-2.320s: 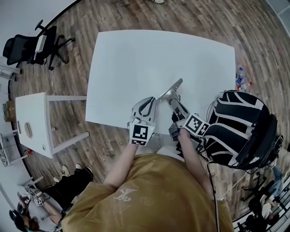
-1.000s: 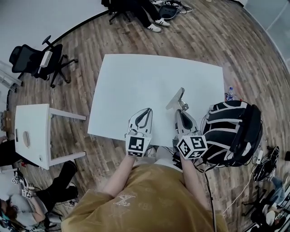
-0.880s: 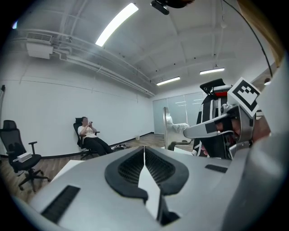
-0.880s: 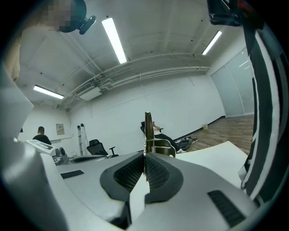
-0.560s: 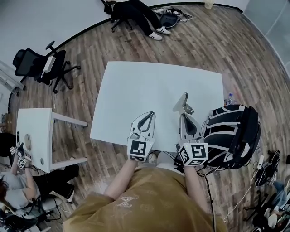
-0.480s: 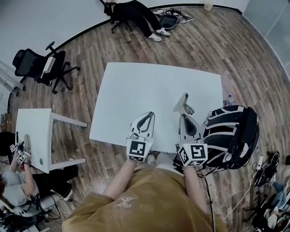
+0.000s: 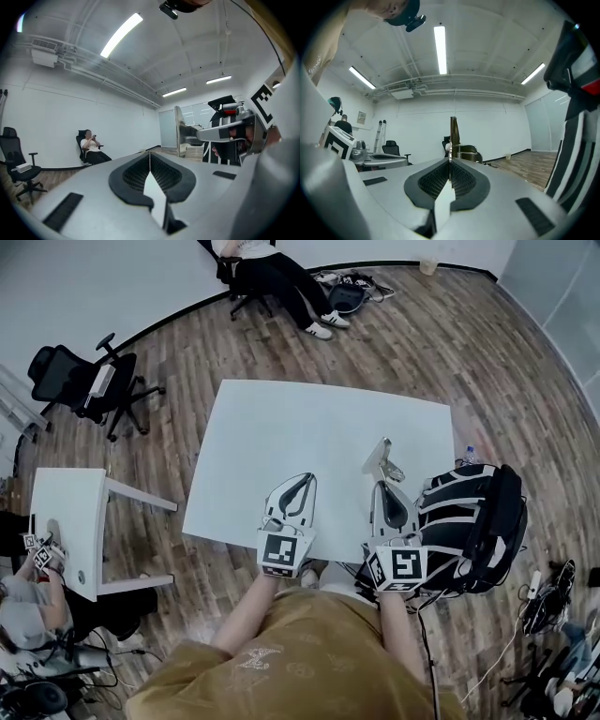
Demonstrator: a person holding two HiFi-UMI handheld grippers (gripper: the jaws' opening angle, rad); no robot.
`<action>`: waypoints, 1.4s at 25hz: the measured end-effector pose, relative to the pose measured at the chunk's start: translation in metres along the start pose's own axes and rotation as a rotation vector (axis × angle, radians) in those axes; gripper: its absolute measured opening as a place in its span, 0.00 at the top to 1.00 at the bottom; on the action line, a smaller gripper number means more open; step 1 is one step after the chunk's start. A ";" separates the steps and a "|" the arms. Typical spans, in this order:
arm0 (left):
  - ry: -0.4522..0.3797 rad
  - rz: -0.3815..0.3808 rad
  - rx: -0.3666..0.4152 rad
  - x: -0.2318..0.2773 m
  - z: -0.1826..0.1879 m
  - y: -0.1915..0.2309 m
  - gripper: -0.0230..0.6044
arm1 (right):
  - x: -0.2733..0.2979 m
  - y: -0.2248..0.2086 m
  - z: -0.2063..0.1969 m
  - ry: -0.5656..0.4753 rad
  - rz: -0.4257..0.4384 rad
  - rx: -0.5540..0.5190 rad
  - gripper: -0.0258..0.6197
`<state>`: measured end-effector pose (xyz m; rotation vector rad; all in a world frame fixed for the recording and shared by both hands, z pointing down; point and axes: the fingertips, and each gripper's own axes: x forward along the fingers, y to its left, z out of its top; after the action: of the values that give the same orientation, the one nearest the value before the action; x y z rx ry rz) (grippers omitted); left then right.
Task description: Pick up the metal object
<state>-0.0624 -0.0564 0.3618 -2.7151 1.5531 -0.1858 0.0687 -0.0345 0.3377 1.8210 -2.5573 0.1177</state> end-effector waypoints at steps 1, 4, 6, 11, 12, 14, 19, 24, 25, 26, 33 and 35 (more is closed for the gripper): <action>-0.003 0.001 -0.001 0.000 0.001 -0.001 0.94 | -0.001 0.000 0.002 -0.006 -0.002 -0.005 0.95; -0.008 -0.005 0.010 0.001 0.006 -0.004 0.94 | -0.004 -0.002 0.007 -0.023 -0.006 -0.019 0.95; -0.013 -0.007 0.013 0.002 0.008 -0.005 0.94 | -0.005 -0.003 0.009 -0.031 -0.009 -0.025 0.95; -0.019 -0.006 0.009 0.001 0.011 -0.003 0.94 | -0.005 -0.002 0.011 -0.031 -0.018 -0.047 0.95; -0.019 -0.006 0.010 0.001 0.011 -0.003 0.94 | -0.004 -0.002 0.010 -0.031 -0.020 -0.049 0.95; -0.020 -0.005 0.009 0.002 0.010 -0.003 0.94 | -0.003 -0.002 0.009 -0.030 -0.022 -0.054 0.95; -0.022 0.000 0.002 -0.001 0.010 -0.001 0.94 | -0.004 -0.001 0.007 -0.021 -0.023 -0.049 0.95; -0.039 0.003 -0.005 -0.002 0.015 0.003 0.94 | -0.003 -0.002 0.008 -0.022 -0.033 -0.059 0.95; -0.040 0.000 -0.005 -0.002 0.015 0.002 0.94 | -0.003 -0.002 0.007 -0.020 -0.034 -0.060 0.95; -0.043 -0.002 -0.008 -0.003 0.016 0.001 0.94 | -0.003 -0.002 0.006 -0.018 -0.035 -0.060 0.95; -0.038 -0.022 -0.011 -0.004 0.016 0.001 0.94 | -0.002 -0.003 0.005 -0.012 -0.045 -0.057 0.95; -0.037 -0.022 -0.016 -0.003 0.015 0.002 0.94 | -0.002 -0.003 0.005 -0.011 -0.045 -0.058 0.95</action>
<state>-0.0639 -0.0553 0.3460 -2.7318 1.5230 -0.1227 0.0720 -0.0342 0.3330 1.8616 -2.4974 0.0332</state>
